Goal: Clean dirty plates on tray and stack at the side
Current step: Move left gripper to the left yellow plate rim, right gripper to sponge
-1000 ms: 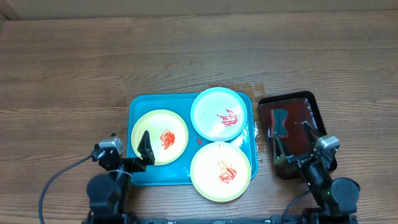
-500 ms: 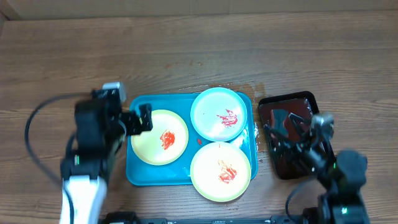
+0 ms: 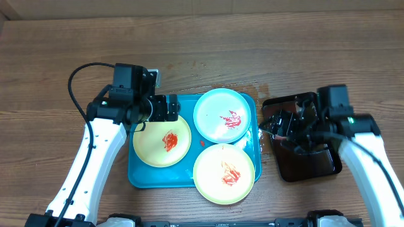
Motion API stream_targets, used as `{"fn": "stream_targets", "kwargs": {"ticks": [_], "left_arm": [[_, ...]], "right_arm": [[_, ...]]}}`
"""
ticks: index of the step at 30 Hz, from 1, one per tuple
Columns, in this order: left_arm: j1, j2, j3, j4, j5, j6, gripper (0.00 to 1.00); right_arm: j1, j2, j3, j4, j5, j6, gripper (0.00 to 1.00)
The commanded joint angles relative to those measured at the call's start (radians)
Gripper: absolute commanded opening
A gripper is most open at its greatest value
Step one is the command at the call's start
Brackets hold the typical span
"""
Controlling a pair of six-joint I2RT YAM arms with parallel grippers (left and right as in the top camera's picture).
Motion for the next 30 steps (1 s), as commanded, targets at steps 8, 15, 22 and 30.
{"fn": "stream_targets", "kwargs": {"ticks": [8,15,22,30], "left_arm": [[-0.013,0.002,0.027,0.0,0.034,0.015,1.0],[-0.013,0.002,0.027,-0.019,0.034,0.015,1.0],[-0.013,0.002,0.027,-0.018,0.034,0.016,1.0],[-0.013,0.002,0.027,-0.014,0.034,0.016,1.0]], "right_arm": [[0.003,0.119,0.033,-0.061,0.205,0.003,1.0],[0.004,0.119,0.033,-0.034,0.215,0.003,1.0],[0.003,0.124,0.032,0.022,0.339,0.007,1.0],[0.004,0.201,0.032,0.275,0.391,-0.165,0.83]]}}
